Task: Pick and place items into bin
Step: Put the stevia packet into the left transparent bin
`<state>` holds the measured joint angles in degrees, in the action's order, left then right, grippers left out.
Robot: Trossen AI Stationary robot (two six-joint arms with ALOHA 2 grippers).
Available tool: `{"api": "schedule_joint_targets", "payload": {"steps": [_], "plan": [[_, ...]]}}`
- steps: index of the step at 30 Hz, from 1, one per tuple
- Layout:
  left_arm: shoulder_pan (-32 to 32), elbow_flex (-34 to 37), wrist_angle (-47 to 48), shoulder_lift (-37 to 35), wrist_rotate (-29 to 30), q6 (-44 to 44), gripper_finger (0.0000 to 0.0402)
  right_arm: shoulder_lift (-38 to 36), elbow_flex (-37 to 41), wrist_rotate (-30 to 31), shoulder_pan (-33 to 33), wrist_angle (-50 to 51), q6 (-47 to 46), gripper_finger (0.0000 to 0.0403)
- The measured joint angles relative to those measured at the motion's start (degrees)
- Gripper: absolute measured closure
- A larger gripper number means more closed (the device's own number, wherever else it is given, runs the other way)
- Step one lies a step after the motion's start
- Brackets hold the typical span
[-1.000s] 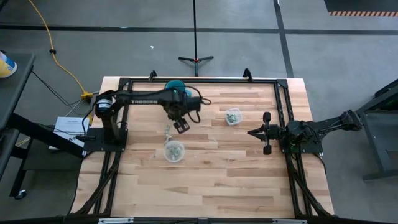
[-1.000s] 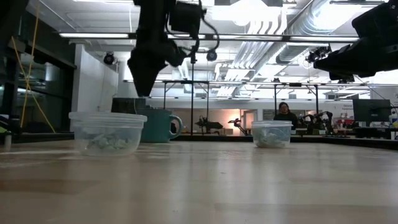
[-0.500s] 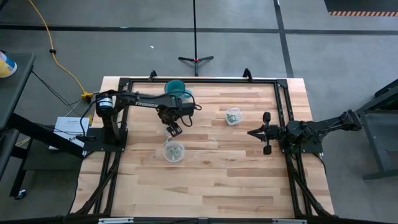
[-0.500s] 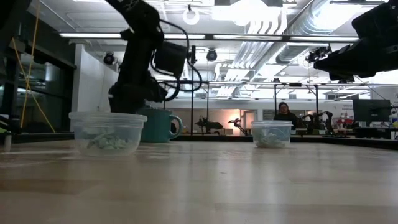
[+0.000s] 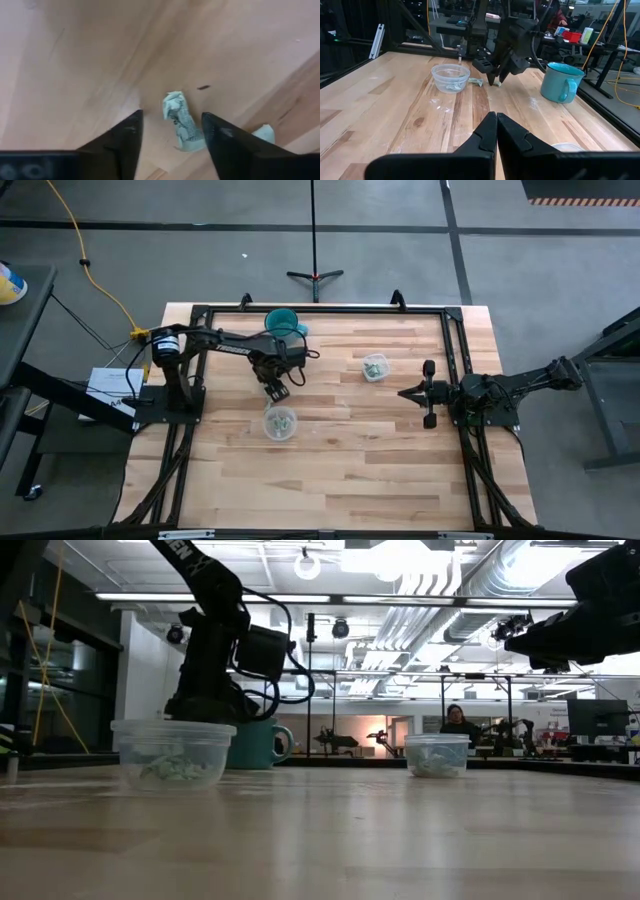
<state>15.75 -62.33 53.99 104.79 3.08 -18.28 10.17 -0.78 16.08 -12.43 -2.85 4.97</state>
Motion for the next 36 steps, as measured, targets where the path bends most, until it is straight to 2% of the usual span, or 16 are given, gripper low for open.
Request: {"api": "schedule_joint_targets", "payload": {"steps": [3,8,9,11,14,17,19,23,26,30,33,36], "plan": [[0.0,-0.5,0.0,0.1,-0.8,1.3,0.0224,0.0,0.0,0.0,0.0,0.0,0.0,0.0401],[0.0,-2.5,0.6,0.5,-0.4,3.2,0.036,0.0,0.0,0.0,0.0,0.0,0.0,0.0401],[0.1,-3.4,1.3,0.5,-0.1,3.4,0.0376,0.0,0.0,0.0,0.0,0.0,0.0,0.0401],[0.0,-5.5,3.6,0.5,1.6,3.5,0.0376,0.0,0.0,0.0,0.0,0.0,0.0,0.04],[-0.4,-8.9,6.1,-0.2,3.4,3.5,0.0354,0.0,0.0,0.0,0.0,0.0,0.0,0.0401],[-1.9,-12.1,7.3,-1.2,3.2,4.2,0.0364,0.0,0.0,0.0,0.0,0.0,0.0,0.04],[-4.0,-14.4,7.3,-2.0,1.4,4.6,0.0381,0.0,0.0,0.0,0.0,0.0,0.0,0.04],[-10.5,-17.3,7.5,-3.3,0.2,3.0,0.0372,-0.1,0.0,0.0,0.0,0.0,0.0,0.04],[-16.4,-17.8,7.5,-3.4,0.5,1.1,0.0361,0.0,0.1,0.0,0.0,0.0,0.0,0.0401],[-23.0,-16.9,7.5,-3.4,0.5,-1.2,0.0379,0.0,0.1,0.0,0.0,0.0,0.0,0.04],[-25.4,-16.1,7.8,-3.4,1.7,-3.0,0.0379,0.0,0.1,0.0,0.0,-0.2,0.0,0.04],[-26.7,-15.9,7.9,-3.4,1.7,-4.1,0.035,0.0,0.2,0.1,0.0,-0.8,0.0,0.04]]}}
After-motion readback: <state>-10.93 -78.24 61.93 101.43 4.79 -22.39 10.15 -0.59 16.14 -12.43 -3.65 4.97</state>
